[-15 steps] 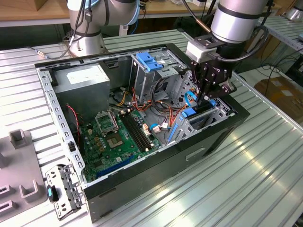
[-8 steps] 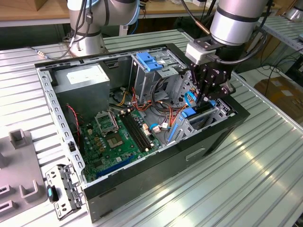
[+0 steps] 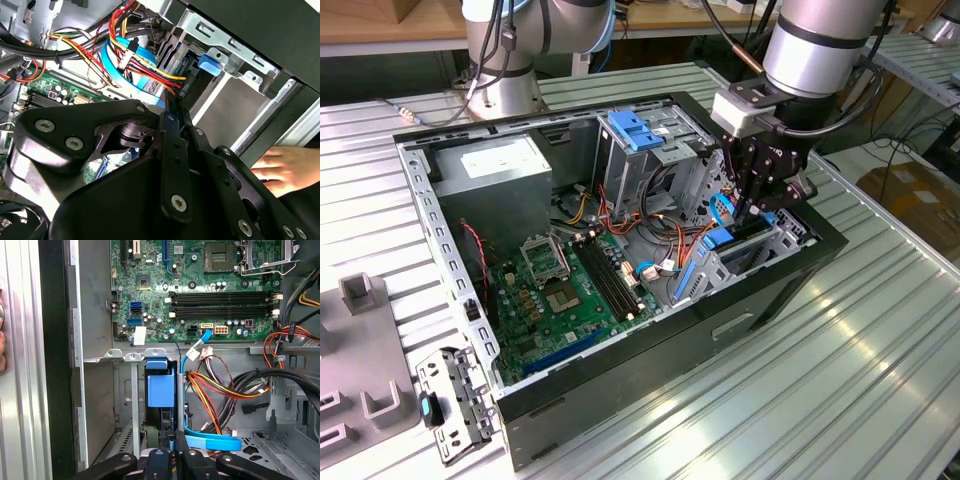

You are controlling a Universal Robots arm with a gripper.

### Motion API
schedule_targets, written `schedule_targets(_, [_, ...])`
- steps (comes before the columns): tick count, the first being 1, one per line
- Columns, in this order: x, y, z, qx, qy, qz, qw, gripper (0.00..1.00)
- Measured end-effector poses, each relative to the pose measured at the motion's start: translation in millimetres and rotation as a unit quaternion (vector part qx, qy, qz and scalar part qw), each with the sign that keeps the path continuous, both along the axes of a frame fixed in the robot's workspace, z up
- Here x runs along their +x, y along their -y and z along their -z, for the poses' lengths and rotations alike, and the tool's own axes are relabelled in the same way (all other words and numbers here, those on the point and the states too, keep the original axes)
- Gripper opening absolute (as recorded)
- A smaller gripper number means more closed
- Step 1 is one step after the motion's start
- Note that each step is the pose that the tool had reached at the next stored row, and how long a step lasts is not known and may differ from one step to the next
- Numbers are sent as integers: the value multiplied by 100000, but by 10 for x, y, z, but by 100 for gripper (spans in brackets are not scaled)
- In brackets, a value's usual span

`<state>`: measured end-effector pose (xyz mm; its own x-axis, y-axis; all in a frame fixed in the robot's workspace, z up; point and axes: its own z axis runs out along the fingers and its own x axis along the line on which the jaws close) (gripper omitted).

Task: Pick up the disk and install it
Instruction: 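Insert the second disk wire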

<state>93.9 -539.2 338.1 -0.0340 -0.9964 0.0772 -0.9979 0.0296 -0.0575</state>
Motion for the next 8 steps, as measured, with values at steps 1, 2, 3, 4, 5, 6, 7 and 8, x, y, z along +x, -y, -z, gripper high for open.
schedule_targets(1, [0,0,0,3,-1,-1,100000,16])
schedule_targets(2, [0,0,0,5,0,0,100000,16])
schedule_targets(3, [0,0,-2,18,1,-2,100000,16])
schedule_targets(4, [0,0,-8,38,6,-2,100000,17])
schedule_targets(5, [1,-1,-18,72,8,-6,100000,24])
schedule_targets(6, [1,-1,-44,93,9,-7,100000,24])
schedule_targets(7, [1,0,-78,38,3,-1,100000,24])
schedule_targets(8, [3,-1,-116,9,1,-6,100000,24])
